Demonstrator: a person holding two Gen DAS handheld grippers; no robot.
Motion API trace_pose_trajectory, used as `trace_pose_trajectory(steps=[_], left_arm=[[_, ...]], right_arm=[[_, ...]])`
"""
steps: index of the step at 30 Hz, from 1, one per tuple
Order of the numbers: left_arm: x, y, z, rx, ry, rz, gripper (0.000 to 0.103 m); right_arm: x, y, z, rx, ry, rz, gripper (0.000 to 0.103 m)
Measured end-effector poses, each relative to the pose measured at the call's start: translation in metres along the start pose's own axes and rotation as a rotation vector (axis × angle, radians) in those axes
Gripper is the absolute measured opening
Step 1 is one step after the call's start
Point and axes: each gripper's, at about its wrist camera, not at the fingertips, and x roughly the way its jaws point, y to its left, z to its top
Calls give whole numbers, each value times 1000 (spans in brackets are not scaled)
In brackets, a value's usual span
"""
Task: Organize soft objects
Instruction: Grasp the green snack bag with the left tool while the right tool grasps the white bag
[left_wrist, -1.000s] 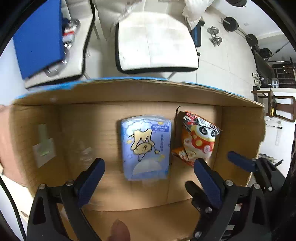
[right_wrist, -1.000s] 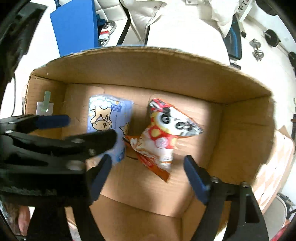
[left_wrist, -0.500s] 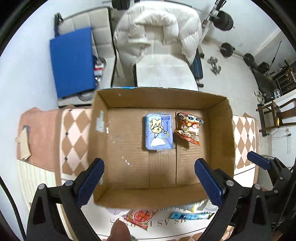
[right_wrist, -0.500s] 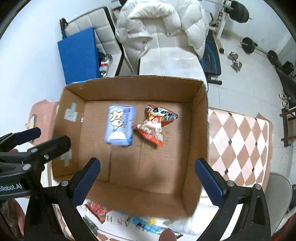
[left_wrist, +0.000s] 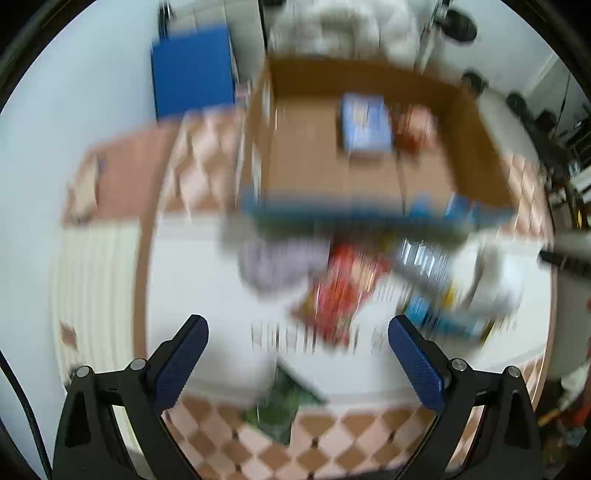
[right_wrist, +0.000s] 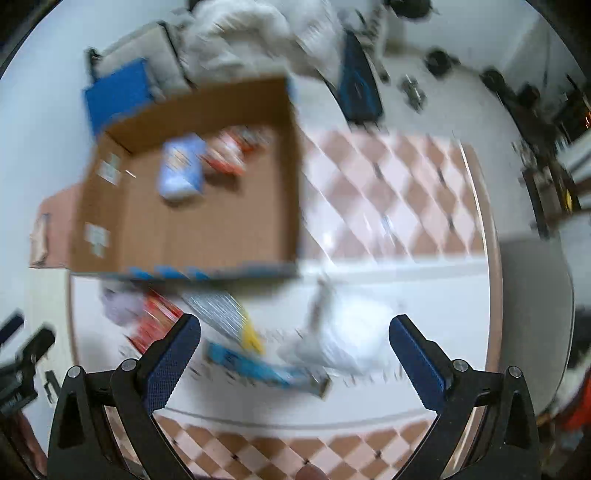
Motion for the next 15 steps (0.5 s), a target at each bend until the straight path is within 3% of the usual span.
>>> trace_pose_trajectory(steps=[2, 8, 15], left_arm=[[24, 8, -21, -7, 66, -9, 100], [76, 18, -85, 44, 228, -37, 100], [127, 8, -100, 97, 326, 17, 97]], right_arm=[[26, -21, -11, 44, 65, -2, 103], [70, -46, -30, 95, 129, -29, 103], [104, -41, -33, 77, 168, -38, 103]])
